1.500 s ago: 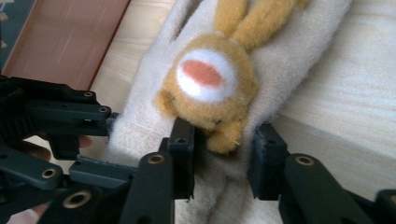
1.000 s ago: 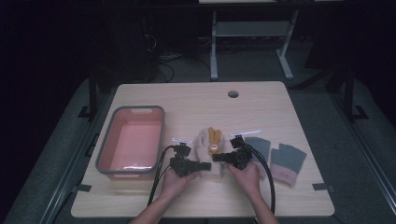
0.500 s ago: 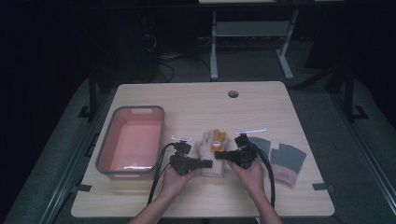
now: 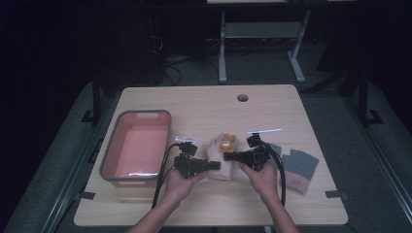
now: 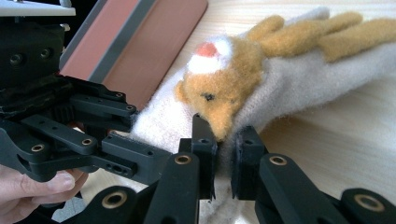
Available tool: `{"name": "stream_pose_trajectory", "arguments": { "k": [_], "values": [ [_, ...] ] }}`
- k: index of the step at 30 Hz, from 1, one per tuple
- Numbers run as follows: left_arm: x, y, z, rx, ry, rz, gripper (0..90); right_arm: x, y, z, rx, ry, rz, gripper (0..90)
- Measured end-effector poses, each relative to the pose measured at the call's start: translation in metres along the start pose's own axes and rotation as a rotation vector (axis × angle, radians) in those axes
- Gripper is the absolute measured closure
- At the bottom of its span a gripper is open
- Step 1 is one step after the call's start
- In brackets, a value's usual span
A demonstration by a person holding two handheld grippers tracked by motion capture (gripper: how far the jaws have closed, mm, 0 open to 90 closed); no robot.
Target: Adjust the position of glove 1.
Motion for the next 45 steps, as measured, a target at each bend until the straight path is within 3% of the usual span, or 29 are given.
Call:
{"name": "stream_pose_trajectory", "arguments": {
  "k": [18, 35, 45],
  "values": [
    [-0.035, -0.015, -0.004, 0.024, 0.024, -0.06, 66.6, -0.01, -0.029, 0.026, -0.032, -0.031, 0.008, 82.2],
    [-0.046, -0.019, 0.006, -0.003, 0.043, -0.086, 66.5, -0.003, -0.043, 0.032, -0.042, -0.03, 0.039, 82.3],
    [-0.056, -0.02, 0.005, 0.0, 0.044, -0.101, 66.6, -0.004, -0.051, 0.043, -0.065, -0.027, 0.045, 82.3]
  ]
}}
Point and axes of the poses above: each handheld gripper's, and its own axes: x roughly forward along the jaws, y roughly out of its underside, z roughly to its left, the point moved 2 cm from there along x, roughly forward along the jaws, and after that the axes turned 6 degrees about z, right-handed, at the moved point
